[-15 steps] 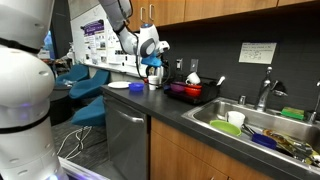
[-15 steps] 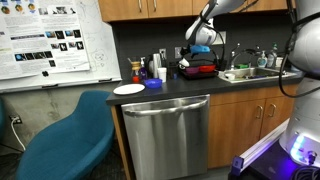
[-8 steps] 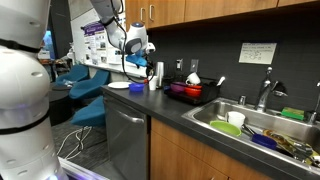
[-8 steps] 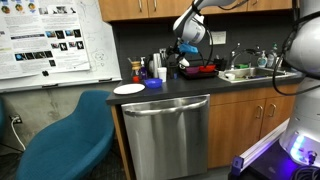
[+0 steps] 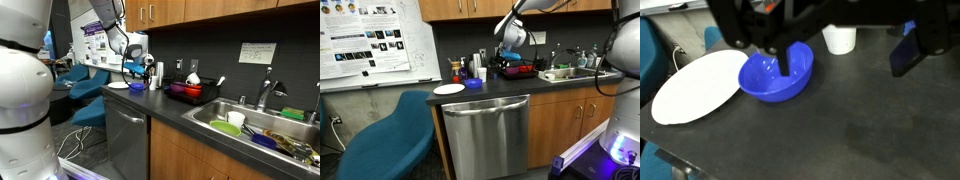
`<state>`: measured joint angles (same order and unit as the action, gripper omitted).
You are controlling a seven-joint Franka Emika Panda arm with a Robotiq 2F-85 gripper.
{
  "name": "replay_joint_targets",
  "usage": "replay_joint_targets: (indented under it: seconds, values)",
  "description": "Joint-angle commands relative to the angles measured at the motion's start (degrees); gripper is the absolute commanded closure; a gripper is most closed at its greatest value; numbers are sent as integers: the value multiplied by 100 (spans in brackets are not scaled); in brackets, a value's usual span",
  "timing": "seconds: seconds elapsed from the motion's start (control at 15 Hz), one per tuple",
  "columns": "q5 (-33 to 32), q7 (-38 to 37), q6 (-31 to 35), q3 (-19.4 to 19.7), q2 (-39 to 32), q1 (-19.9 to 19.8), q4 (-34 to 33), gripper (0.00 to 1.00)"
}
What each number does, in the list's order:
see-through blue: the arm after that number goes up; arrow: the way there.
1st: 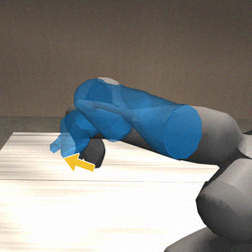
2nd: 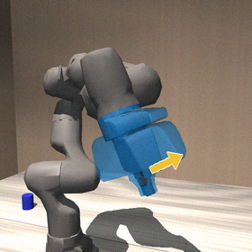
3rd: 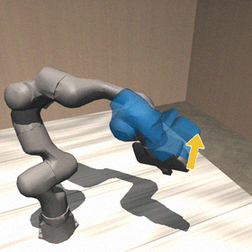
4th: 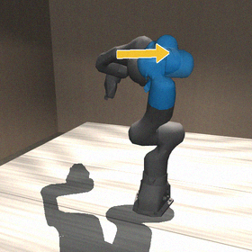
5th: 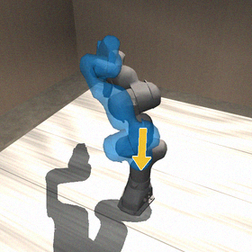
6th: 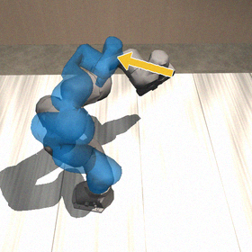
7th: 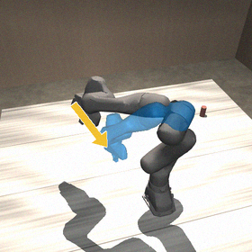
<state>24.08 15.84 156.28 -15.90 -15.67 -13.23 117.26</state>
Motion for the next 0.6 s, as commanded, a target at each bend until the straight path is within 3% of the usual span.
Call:
replay_joint_targets:
  seconds: [0.0,0.53]
  values:
    - [24,8,-368,275,-254,366,-233,0]
    - [-299,132,-152,251,-1073,910,-952,0]
